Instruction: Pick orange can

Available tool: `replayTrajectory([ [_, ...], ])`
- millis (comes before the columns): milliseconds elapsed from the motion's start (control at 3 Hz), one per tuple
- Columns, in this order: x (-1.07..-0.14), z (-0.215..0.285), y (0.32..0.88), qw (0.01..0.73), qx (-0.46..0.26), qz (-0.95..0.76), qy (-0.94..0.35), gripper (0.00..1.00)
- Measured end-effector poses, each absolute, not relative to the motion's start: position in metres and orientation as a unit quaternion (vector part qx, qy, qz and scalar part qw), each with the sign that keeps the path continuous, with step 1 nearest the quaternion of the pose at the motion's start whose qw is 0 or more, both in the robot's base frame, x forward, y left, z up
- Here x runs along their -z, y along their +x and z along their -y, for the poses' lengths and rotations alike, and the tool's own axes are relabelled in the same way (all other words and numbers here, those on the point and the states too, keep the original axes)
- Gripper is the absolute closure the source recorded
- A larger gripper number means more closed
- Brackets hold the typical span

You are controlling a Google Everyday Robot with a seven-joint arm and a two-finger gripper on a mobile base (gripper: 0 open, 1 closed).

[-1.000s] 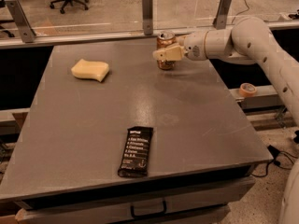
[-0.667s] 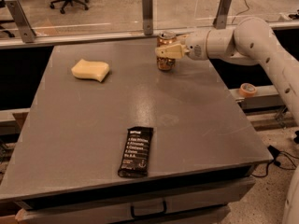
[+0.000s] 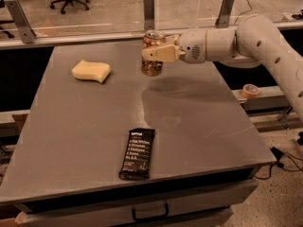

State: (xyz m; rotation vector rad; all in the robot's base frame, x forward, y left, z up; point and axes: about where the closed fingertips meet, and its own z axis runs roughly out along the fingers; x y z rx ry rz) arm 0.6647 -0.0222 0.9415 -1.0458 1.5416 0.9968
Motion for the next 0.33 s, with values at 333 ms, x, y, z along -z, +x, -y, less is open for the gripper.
replayTrajectory([
  [333,-0.9422,0.0162,0.6586,0.486,-0.420,-0.630,-0.436,1.00],
])
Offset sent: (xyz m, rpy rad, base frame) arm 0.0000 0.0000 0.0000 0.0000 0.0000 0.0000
